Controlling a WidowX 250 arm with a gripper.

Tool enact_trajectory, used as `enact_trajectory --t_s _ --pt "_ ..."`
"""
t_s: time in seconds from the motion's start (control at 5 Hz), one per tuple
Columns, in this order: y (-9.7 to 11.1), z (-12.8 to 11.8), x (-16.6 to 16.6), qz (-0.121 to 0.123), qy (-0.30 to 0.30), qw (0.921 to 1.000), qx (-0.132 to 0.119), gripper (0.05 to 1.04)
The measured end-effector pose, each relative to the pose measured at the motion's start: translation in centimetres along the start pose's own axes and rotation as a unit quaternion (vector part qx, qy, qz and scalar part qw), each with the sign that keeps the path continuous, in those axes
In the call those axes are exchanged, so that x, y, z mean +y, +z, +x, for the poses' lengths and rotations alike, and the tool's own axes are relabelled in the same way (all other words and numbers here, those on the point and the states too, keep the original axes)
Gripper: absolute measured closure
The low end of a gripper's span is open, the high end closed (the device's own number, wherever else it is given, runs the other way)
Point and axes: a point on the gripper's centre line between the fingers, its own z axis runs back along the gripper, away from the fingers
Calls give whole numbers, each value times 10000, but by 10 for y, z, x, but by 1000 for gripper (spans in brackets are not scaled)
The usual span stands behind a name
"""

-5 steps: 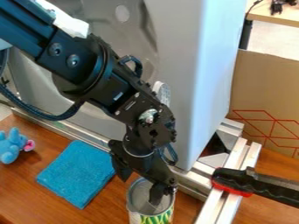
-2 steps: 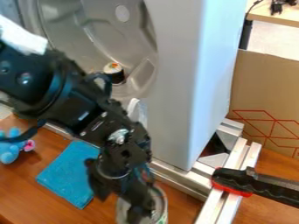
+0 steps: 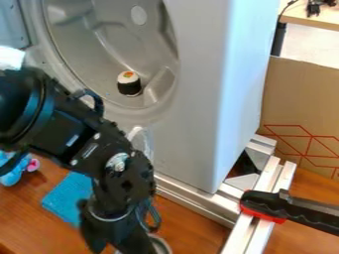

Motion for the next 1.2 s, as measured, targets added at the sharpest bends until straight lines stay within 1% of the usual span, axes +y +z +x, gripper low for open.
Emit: enact_trajectory --t_s 0.2,0.4,0.6,0.8,1.0,1.2 --pt "5 -5 -5 -198 35 9998 79 83" --pt "9 4 3 -285 123 9995 14 83" --pt "24 24 27 -202 371 9989 -190 83" --pt "48 28 54 28 362 9990 -254 83" --pt "56 15 80 427 90 9989 172 83" --pt "61 -2 107 282 39 9991 321 83"
